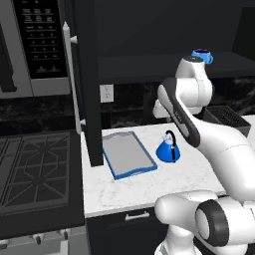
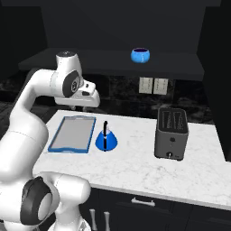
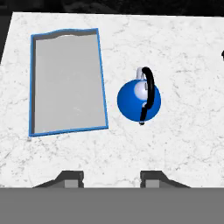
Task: Pick the kettle from the counter and place it on the tray. Then pick the mug from the cabinet and place it on the tray. Then close the cabinet doors.
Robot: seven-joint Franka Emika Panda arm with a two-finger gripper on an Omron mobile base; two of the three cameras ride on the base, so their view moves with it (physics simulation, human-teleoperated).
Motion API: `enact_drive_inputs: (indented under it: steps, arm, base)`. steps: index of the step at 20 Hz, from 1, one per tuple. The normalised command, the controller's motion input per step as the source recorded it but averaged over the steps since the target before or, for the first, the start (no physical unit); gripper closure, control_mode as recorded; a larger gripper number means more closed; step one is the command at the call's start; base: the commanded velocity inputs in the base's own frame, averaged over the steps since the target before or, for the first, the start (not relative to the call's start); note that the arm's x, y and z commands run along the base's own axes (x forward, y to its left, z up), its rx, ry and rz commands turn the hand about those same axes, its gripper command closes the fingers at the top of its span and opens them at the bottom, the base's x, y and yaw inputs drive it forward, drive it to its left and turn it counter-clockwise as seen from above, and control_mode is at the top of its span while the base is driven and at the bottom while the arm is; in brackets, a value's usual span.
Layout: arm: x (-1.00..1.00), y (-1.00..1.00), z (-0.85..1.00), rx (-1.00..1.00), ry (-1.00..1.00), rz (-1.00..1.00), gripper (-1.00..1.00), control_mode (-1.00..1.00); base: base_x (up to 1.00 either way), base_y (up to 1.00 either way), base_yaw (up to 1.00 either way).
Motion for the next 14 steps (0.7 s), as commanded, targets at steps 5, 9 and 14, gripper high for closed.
enact_drive_inputs:
  steps: [5,9,14]
  arm:
    - [0.05,-0.36,-0.38,0.01,-0.08,0.04,-1.00,-1.00]
    - [-0.01,-1.00,-0.63,0.08,-0.19,0.05,-1.00,-1.00]
    - [0.02,-0.60,-0.27,0.11,-0.19,0.05,-1.00,-1.00]
  base:
    - [0.00,0.00,0.00]
    - [0.00,0.00,0.00]
    - [0.00,0.00,0.00]
